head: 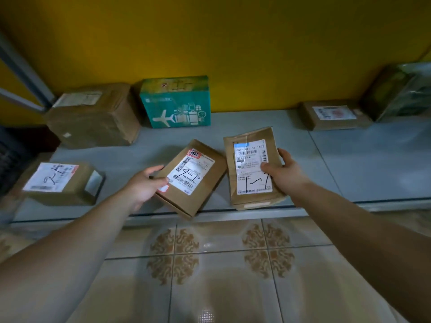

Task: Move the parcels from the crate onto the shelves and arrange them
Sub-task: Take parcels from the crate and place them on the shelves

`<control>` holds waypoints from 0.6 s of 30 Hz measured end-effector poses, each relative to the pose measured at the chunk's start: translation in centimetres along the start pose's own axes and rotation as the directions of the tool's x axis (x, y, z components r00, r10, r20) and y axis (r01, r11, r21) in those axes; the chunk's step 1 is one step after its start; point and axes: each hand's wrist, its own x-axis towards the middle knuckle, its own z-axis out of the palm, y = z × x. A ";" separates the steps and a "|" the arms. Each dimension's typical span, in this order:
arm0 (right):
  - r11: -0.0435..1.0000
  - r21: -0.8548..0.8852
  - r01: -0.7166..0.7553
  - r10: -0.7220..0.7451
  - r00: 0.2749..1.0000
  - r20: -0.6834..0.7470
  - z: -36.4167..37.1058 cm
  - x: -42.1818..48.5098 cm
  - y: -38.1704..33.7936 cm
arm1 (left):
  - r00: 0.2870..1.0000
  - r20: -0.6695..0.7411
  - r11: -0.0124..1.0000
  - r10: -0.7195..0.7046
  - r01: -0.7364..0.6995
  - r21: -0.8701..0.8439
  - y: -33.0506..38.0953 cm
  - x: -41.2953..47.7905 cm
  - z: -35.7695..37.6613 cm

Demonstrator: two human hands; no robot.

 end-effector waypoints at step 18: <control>0.989 0.127 -0.075 0.081 0.996 -0.044 1.1 0.8 2.7 | 0.946 0.308 0.242 0.102 -0.324 0.915 -0.5 -0.2 1.4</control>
